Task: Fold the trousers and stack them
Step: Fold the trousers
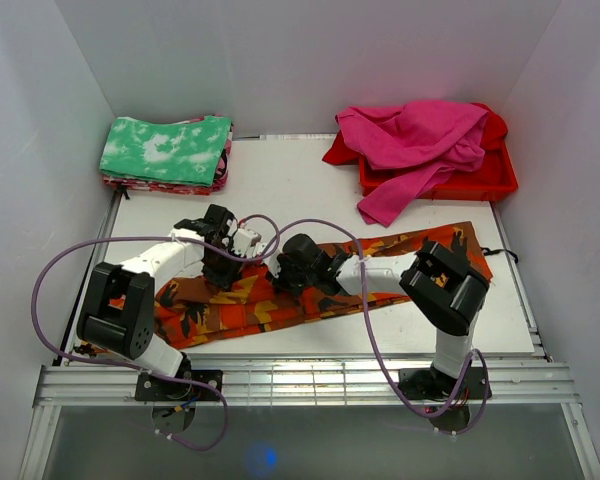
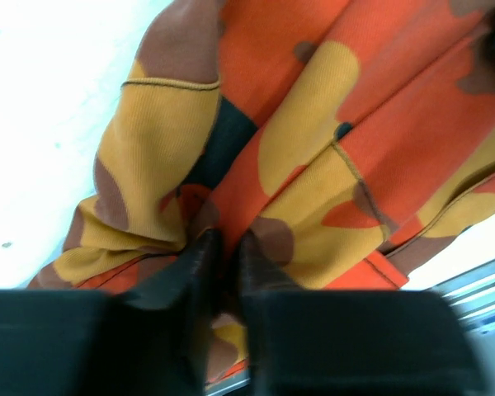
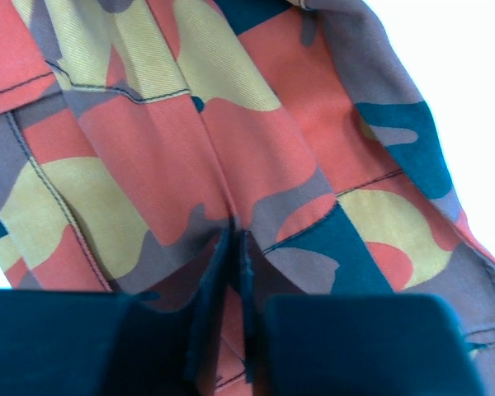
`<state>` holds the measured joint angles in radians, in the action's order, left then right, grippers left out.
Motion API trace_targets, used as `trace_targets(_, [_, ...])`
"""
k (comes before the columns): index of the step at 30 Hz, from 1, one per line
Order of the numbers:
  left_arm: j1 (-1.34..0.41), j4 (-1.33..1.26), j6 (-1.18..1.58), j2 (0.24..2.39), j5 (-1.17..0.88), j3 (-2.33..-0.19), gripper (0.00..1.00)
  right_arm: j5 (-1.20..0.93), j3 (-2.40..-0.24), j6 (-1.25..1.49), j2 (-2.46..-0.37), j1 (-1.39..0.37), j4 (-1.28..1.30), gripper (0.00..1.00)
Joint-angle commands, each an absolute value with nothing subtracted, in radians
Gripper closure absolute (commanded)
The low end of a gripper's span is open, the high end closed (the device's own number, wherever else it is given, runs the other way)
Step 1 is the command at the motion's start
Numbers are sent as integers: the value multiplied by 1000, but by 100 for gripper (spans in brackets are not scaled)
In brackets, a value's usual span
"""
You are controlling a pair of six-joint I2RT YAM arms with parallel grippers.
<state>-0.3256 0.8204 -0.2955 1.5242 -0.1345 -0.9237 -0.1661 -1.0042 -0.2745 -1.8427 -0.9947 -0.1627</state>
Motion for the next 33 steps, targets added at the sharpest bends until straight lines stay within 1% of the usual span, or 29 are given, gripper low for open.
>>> trace_targets(1, [-322, 822, -279, 1531, -93, -902, 81, -86, -983, -273, -1826, -986, -97, 82])
trace_targets(2, [-321, 806, -276, 1539, -104, -910, 86, -86, -983, -281, -1791, -980, -68, 78])
trace_targets(3, [-319, 798, -276, 1540, -119, -916, 94, -104, -986, -287, -1770, -976, -45, 70])
trace_targets(4, [-319, 786, -270, 1543, -127, -920, 98, -116, -998, -294, -1731, -971, -14, 64])
trace_targets(6, [-318, 782, -268, 1549, -138, -934, 100, -146, -999, -316, -1685, -956, 81, 51])
trace_targets(7, [-316, 779, -270, 1549, -140, -937, 100, -173, -991, -324, -1658, -951, 100, 41])
trace_targets(9, [-313, 773, -268, 1548, -152, -943, 100, -192, -966, -347, -1592, -948, 150, 40])
trace_targets(11, [-313, 776, -268, 1546, -160, -945, 100, -222, -944, -360, -1539, -945, 185, 43])
trace_targets(12, [-311, 775, -268, 1545, -158, -948, 100, -242, -934, -377, -1522, -945, 213, 48])
trace_targets(14, [-310, 779, -267, 1543, -152, -956, 100, -258, -911, -393, -1482, -945, 232, 54])
trace_targets(15, [-308, 781, -270, 1542, -150, -960, 100, -264, -885, -411, -1474, -945, 242, 61])
trace_targets(17, [-299, 790, -273, 1539, -149, -983, 100, -261, -862, -428, -1479, -945, 250, 69])
trace_targets(18, [-298, 793, -275, 1540, -153, -989, 100, -240, -853, -437, -1488, -945, 261, 76])
trace_targets(22, [-282, 816, -287, 1552, -160, -1032, 100, -138, -828, -469, -1596, -945, 236, 81])
trace_targets(27, [-265, 828, -311, 1571, -161, -1098, 100, -19, -818, -463, -1701, -943, 198, 83])
trace_targets(29, [-258, 830, -327, 1580, -158, -1129, 100, -5, -827, -462, -1752, -943, 207, 86])
trace_targets(31, [-252, 831, -336, 1598, -153, -1152, 100, 14, -828, -465, -1785, -943, 218, 91])
trace_targets(33, [-242, 830, -348, 1620, -147, -1192, 100, 29, -821, -469, -1796, -943, 227, 92])
